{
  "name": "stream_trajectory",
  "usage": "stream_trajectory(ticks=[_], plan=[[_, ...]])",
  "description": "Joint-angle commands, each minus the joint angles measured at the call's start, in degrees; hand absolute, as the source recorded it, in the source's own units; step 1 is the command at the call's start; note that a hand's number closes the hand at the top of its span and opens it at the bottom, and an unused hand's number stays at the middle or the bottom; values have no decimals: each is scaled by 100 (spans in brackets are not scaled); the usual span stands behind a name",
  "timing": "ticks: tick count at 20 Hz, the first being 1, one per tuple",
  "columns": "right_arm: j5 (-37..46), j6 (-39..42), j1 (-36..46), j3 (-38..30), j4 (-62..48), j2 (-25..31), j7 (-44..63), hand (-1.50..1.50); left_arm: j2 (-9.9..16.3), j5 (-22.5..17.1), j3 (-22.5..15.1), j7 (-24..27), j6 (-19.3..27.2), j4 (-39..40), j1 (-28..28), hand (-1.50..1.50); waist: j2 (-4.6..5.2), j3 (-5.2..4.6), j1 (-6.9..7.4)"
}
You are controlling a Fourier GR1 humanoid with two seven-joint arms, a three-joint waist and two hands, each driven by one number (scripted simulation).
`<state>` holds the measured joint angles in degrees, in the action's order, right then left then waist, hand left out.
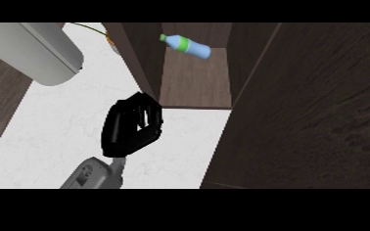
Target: Pick up the bottled water, place it into the cabinet and close the cabinet
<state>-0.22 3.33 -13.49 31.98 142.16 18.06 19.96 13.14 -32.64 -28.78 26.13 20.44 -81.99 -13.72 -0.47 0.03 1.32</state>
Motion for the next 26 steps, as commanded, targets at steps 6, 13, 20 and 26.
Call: stream_trajectory(ticks=[6,13,20,26], plan=[[551,-329,875,1293,7,-812,1049,150,805,99,7,139,-128,-1867,1993,150,19,-9,-43],[815,-641,2010,2017,-825,-1770,1689,150,1090,-103,478,367,-464,-2108,2592,150,31,-15,-16],[1463,-1501,3466,2208,-1554,-1769,1632,150,1342,-272,867,632,-914,-2165,3093,150,28,-25,60],[1182,-2190,4236,1605,-2263,-1754,1762,150,1719,-674,1321,434,-1438,-2188,3067,150,66,-27,133]])
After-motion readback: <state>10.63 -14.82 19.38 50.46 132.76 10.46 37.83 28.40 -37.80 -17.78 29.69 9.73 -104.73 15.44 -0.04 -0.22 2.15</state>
